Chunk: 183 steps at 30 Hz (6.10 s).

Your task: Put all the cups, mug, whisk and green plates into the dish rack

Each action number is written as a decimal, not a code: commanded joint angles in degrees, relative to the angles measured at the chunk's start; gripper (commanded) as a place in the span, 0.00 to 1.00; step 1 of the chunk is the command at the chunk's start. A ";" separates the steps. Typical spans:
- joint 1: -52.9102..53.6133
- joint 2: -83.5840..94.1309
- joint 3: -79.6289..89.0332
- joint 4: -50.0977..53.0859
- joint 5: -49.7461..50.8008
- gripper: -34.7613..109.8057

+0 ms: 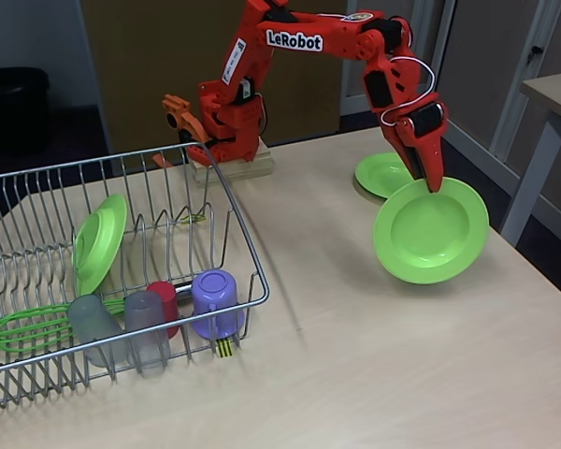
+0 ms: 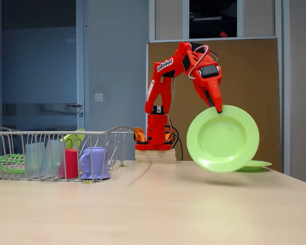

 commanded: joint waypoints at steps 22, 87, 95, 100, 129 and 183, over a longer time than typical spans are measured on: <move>25.22 25.49 -12.39 21.27 -1.67 0.24; 69.52 56.60 67.15 -10.20 -10.20 0.24; 70.58 58.01 68.64 -10.72 -11.25 0.24; 71.72 58.97 68.82 -10.20 -12.04 0.24; 74.27 66.36 82.44 -11.95 -18.63 0.24; 39.29 75.32 66.97 2.11 -10.55 0.33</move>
